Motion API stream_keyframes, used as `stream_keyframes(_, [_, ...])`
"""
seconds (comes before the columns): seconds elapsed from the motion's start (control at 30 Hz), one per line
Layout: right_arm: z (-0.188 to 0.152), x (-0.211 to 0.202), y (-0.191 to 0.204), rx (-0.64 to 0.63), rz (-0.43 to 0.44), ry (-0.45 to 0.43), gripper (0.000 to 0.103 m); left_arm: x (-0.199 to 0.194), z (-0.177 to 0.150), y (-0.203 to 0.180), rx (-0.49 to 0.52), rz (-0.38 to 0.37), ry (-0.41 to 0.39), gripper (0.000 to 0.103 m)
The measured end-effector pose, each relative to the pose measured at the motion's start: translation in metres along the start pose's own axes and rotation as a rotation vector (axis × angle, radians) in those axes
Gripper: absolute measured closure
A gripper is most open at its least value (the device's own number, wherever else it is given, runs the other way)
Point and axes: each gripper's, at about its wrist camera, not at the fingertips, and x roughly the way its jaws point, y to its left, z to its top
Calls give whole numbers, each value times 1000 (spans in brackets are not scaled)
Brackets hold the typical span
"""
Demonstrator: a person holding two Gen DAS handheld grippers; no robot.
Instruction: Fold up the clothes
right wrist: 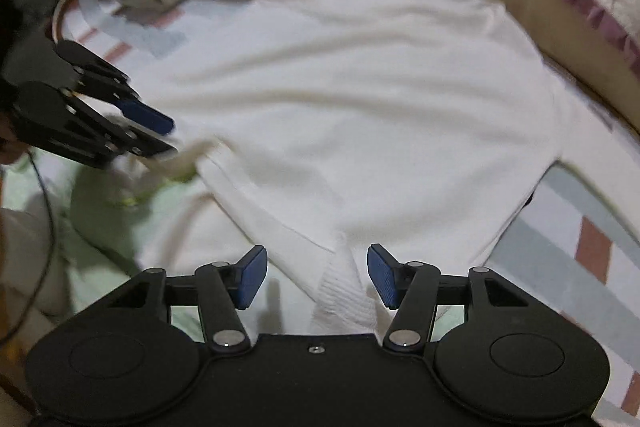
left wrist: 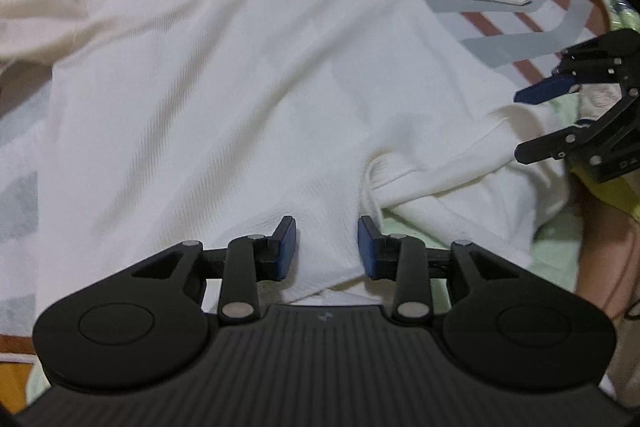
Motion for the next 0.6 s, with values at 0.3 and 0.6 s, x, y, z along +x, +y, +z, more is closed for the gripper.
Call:
stream_keyframes(0.3, [-38,-49,-32,75,120,53,96,-26,-17,19,-41,-43,-17,57])
stream_keyframes(0.6, [-45,-69,-37,76,125,38,96,-27,-24,6,87,-45,-5,45])
